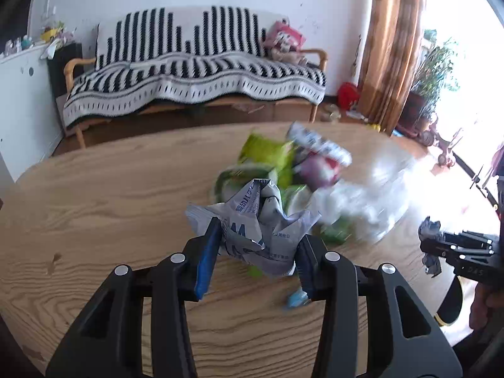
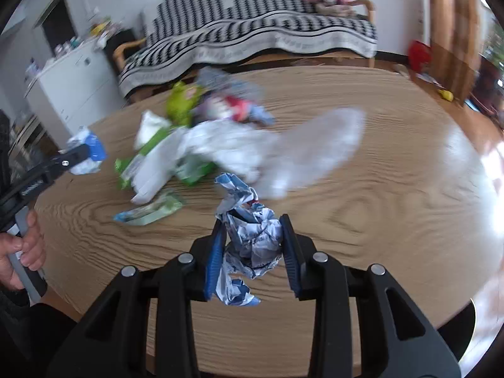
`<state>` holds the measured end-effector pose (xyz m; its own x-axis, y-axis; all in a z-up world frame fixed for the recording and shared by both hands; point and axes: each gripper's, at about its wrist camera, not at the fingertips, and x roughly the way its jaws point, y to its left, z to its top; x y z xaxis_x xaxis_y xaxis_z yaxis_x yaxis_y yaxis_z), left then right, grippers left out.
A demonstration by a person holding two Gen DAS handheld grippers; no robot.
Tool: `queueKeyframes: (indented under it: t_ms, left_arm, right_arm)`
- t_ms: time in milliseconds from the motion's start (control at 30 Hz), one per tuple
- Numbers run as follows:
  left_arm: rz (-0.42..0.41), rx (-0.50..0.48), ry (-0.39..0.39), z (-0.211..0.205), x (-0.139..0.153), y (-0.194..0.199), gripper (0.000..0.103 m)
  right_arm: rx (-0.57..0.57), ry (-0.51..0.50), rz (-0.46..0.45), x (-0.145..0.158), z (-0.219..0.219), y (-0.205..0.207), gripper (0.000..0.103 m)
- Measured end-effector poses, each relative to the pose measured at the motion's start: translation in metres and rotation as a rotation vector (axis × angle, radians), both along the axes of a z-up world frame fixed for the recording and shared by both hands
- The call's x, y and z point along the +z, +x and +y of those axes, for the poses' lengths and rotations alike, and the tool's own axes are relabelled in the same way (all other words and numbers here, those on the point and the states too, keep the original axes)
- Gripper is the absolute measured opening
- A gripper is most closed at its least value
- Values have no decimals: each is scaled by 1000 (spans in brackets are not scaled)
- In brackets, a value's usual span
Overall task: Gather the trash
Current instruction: 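Carry the crumpled paper and wrapper with both tools over the bin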
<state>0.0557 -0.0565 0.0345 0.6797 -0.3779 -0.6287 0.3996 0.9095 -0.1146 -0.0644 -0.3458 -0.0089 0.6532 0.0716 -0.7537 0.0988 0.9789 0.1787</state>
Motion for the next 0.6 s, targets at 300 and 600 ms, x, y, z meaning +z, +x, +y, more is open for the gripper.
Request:
queueKeyframes:
  t_ms: [300, 600]
  left_arm:
    - [-38, -230, -54, -130, 19, -46, 43]
    - [80, -618, -40, -320, -21, -137, 43]
  right_arm:
    - [-273, -17, -11, 4, -133, -84, 34]
    - [-567, -19, 41, -25, -256, -191, 35]
